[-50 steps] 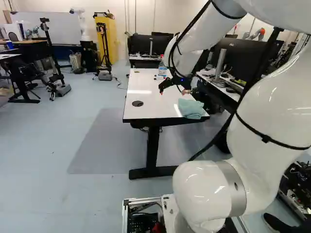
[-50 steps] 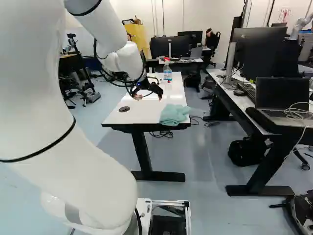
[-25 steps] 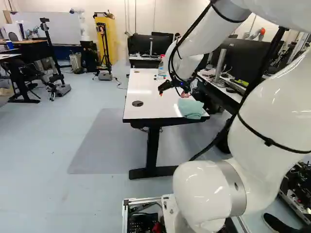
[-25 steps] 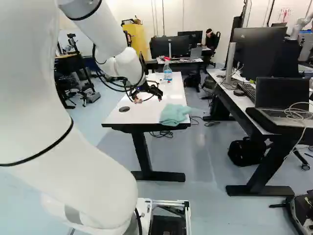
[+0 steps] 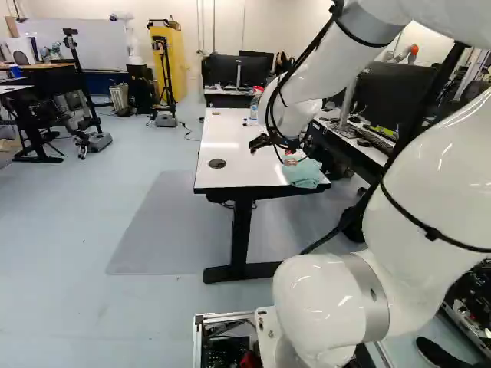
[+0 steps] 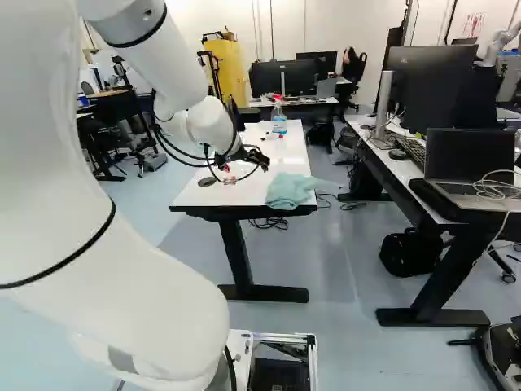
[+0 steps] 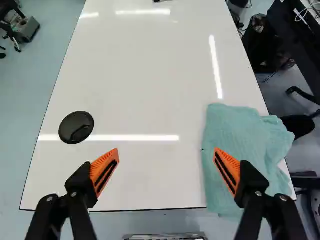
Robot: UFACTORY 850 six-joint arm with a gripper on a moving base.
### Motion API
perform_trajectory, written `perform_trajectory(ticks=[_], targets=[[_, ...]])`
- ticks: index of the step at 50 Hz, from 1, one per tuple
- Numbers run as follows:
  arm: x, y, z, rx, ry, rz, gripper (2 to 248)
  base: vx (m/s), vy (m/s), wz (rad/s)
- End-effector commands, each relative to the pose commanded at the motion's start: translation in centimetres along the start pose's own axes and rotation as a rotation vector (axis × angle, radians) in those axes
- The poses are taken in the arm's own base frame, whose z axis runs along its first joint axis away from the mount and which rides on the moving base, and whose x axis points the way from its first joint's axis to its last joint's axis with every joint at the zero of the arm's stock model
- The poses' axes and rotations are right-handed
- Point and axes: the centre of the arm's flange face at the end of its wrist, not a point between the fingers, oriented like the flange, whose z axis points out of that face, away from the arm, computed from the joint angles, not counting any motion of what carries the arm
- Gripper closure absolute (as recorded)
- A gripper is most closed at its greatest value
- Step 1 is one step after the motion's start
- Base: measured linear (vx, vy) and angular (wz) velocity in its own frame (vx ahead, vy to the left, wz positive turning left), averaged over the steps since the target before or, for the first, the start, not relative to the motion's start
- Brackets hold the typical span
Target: Clean the table with the green towel
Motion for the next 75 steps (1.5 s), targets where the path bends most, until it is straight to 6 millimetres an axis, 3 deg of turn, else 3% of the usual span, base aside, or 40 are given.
perform_trajectory(ticks=[53,75], targets=[[-11.4,-0.9,-0.8,0.02,0.307,-0.016,3,0.0,0.0,0.0],[-14.8,-1.0,-1.6,0.027,0.397,-0.019,3,0.0,0.0,0.0]])
